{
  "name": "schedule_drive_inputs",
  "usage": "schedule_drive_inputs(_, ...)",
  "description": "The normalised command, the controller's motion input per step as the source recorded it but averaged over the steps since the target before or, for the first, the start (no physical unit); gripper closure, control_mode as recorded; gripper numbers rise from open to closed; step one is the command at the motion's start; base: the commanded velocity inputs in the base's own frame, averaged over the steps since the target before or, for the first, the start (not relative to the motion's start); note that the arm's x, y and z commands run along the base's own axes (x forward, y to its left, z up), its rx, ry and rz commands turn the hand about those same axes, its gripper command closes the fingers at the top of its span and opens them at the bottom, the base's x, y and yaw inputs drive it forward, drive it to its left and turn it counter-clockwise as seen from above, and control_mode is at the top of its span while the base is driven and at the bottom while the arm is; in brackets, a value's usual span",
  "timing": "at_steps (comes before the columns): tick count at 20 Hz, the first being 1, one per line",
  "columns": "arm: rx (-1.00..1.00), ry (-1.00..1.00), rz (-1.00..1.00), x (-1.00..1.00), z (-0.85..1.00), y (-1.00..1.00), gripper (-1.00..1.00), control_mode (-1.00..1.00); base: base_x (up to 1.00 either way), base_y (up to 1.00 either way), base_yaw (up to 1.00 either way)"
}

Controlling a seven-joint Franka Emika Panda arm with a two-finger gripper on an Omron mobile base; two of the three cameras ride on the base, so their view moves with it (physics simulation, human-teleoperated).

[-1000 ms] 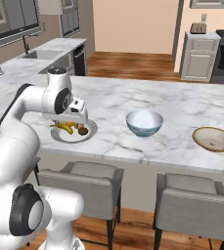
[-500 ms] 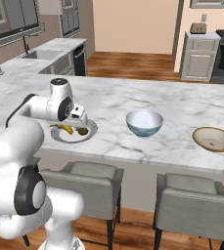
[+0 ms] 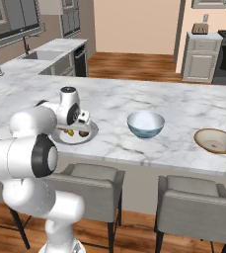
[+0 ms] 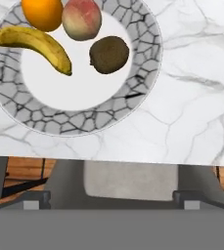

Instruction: Take the fruits from the plate on the dining counter and place two fruits in each bowl.

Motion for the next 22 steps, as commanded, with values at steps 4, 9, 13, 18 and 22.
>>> schedule_drive_inputs(4,0.00,0.01,0.00,0.50,-0.24,0.09,-1.00,-1.00,0.00,0.00,0.00)
schedule_drive_inputs(9,0.00,0.00,0.00,0.22,-0.19,0.01,-1.00,-1.00,0.00,0.00,0.00)
schedule_drive_inputs(13,-0.02,0.00,0.00,0.13,-0.45,0.09,-1.00,-1.00,0.00,0.00,0.00)
schedule_drive_inputs(18,-0.03,-0.01,0.00,0.04,-0.31,0.14,-1.00,-1.00,0.00,0.00,0.00)
schedule_drive_inputs(22,0.00,-0.03,0.00,0.02,0.00,0.00,-1.00,-1.00,0.00,0.00,0.00)
